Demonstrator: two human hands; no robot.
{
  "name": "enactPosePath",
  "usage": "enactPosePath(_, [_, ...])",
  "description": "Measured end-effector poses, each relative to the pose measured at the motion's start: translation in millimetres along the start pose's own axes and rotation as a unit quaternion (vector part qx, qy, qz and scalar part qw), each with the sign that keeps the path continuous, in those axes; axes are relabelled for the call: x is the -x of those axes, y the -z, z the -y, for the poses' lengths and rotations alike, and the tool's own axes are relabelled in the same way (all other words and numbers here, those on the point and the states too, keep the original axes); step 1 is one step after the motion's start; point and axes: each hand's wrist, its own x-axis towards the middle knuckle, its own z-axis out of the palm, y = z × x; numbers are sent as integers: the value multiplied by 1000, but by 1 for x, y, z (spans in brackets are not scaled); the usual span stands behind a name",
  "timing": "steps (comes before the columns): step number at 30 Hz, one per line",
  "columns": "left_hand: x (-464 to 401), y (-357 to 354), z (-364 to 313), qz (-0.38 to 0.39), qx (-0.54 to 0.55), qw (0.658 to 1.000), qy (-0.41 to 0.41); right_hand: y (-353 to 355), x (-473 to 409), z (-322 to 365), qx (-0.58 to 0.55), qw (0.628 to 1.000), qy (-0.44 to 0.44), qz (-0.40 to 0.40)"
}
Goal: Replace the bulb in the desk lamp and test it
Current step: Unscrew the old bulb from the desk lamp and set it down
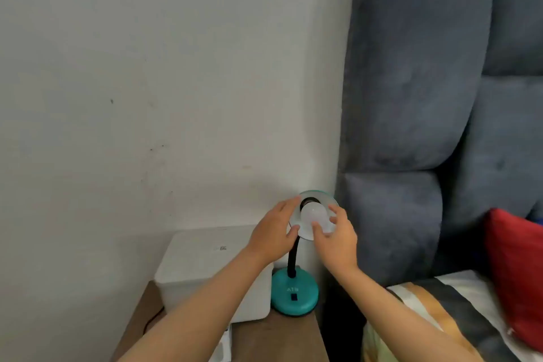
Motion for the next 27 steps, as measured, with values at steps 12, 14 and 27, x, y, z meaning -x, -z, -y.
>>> enactPosePath(12, [-23, -17, 19, -70, -12, 997, 13, -32, -6, 6, -39, 995, -61, -69])
enactPosePath(14, [-24, -18, 19, -73, 4, 997, 23, -33, -8, 7, -42, 994, -62, -79])
enactPosePath(27, [-23, -20, 17, -77, 19, 996, 37, -43, -7, -7, 104, 992, 31, -62])
